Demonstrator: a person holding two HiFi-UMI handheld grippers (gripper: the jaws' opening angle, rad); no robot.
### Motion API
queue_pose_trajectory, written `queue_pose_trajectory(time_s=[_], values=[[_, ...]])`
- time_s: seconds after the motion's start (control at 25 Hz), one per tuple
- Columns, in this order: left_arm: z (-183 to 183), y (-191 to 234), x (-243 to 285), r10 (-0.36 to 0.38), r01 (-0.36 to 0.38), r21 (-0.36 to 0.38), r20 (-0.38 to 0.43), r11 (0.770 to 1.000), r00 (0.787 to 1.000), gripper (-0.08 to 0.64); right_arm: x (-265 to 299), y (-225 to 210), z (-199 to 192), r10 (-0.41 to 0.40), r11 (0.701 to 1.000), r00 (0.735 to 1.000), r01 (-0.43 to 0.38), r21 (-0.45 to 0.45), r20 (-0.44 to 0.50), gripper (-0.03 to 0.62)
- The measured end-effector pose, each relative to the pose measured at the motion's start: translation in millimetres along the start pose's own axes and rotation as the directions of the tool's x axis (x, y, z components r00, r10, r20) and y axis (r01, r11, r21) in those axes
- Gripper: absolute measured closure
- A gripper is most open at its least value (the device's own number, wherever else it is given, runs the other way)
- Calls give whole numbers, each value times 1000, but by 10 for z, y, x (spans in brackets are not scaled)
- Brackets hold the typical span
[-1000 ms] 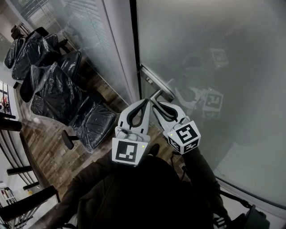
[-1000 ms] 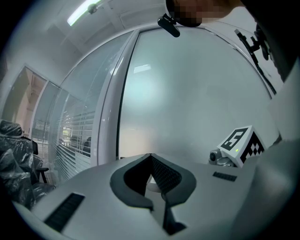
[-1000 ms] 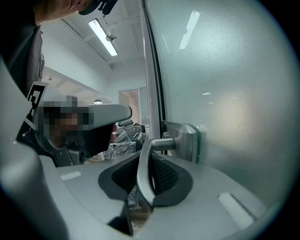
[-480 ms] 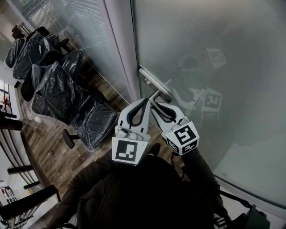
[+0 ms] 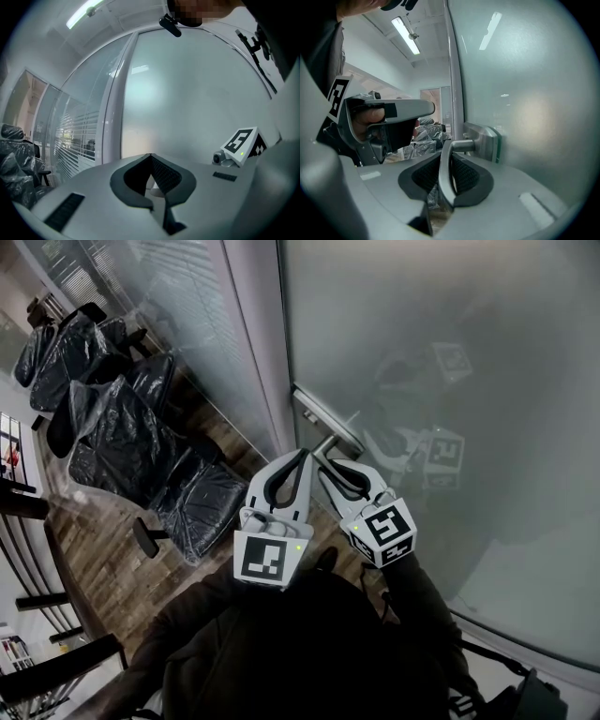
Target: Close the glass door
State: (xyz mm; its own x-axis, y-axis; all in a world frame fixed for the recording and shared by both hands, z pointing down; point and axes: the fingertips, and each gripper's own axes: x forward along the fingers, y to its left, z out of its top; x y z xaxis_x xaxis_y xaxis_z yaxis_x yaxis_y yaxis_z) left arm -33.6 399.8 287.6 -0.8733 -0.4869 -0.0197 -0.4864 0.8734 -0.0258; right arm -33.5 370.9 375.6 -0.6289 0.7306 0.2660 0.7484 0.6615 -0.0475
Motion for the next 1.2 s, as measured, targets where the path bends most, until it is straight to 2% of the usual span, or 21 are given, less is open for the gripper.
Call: queue_pose_trajectory(time_s=[0.2,0.4,0.52,0.6,0.76,0.96,1.2], values=[[122,25,-4,2,-6,59,61,998,998,563,-150,20,160,-23,996,1000,23,-83,3,526],[193,94,-96,25,-26,9,39,1000,999,563,-385,124,787,-36,992,986,55,-114,161,528],[195,129,-165,44,-44,-1,41,999,998,563,-439,199,981,-31,992,974,56,-109,225,531],[181,126,-179,45,-45,6,36,999,998,563,-453,210,1015,-37,991,969,67,-112,246,591],[116,135,-182,45,-45,22,30,999,999,563,-425,198,972,-48,992,964,77,-103,261,591],[107,133,-172,44,-44,7,16,999,999,563,-420,159,974,-70,993,962,93,-74,265,591],[103,142,-157,40,-40,-27,22,999,999,563,-385,164,968,-81,991,963,105,-80,258,592]])
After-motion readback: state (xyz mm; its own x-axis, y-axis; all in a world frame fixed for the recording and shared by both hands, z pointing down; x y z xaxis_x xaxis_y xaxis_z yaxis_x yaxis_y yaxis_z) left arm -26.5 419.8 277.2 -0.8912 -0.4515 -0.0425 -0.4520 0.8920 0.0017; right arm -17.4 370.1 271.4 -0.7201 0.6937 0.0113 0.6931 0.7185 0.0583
